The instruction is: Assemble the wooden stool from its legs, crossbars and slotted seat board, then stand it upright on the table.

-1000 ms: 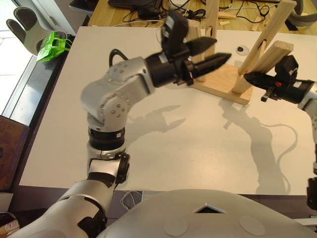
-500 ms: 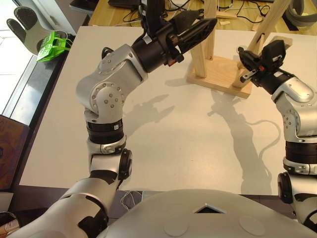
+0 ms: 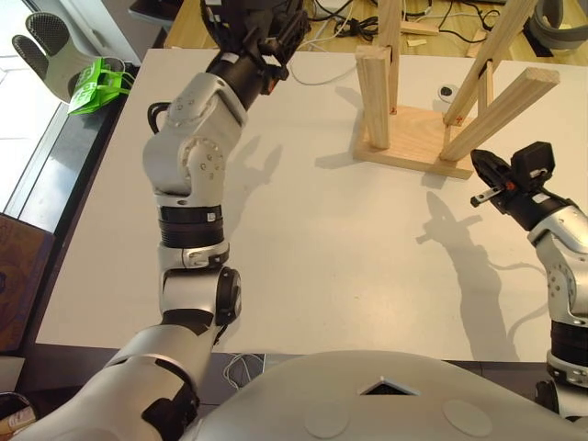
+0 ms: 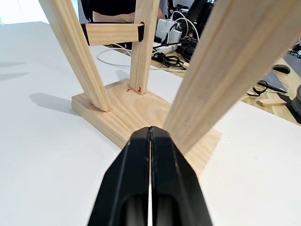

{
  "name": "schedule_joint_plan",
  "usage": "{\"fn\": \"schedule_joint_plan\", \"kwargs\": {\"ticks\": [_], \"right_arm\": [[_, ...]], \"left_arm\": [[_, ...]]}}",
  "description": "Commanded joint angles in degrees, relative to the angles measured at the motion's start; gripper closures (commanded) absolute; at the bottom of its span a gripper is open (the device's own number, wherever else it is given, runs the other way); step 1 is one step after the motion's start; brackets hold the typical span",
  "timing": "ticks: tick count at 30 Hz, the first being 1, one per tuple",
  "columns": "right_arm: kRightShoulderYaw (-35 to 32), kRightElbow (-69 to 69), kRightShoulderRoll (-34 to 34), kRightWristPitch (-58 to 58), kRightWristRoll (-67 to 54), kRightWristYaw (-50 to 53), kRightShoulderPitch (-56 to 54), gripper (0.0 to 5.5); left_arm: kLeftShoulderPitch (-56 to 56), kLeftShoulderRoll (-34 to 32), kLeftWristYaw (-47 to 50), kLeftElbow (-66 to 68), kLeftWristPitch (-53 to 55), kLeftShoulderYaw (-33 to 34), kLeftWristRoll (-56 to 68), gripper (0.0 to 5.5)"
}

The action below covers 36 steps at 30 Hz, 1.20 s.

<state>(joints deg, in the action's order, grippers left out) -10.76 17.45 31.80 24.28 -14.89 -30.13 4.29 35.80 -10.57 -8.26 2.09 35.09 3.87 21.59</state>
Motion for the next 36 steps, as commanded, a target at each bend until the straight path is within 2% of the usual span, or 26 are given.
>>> {"fn": "schedule_joint_plan", "kwargs": {"ticks": [1,6,9,16,23,29,36], "right_arm": [[-2.5,-5.2,4.8,1.0,2.4,-0.8,0.9,5.48],[-2.0,-11.9,8.5,1.5,4.5,-2.4,-1.0,5.48],[-1.3,-17.4,9.2,0.3,7.7,-0.1,-4.4,5.48],[-0.1,-37.7,6.1,-6.0,16.6,15.9,-20.6,5.48],[5.5,-61.5,1.1,-15.4,20.9,20.9,-39.6,5.48],[9.3,-75.1,-5.6,-21.4,20.1,11.3,-49.7,5.48],[10.2,-73.9,-5.4,-22.5,17.9,-1.5,-48.6,5.48]], "left_arm": [[0.0,0.8,4.2,5.1,1.7,-6.0,-8.3,2.58],[3.9,3.3,0.2,19.3,-2.0,-12.6,-14.0,2.58],[6.0,5.6,-1.2,26.4,-5.4,-12.2,-14.8,2.58],[12.3,11.2,-2.0,41.3,-15.3,-9.5,-15.1,2.58],[15.7,12.8,-4.1,50.2,-19.9,-9.5,-17.3,2.58],[16.3,13.9,-6.7,51.5,-22.3,-8.7,-17.4,2.58],[15.1,13.5,-15.0,48.3,-23.9,-9.3,-16.9,2.58]]}}
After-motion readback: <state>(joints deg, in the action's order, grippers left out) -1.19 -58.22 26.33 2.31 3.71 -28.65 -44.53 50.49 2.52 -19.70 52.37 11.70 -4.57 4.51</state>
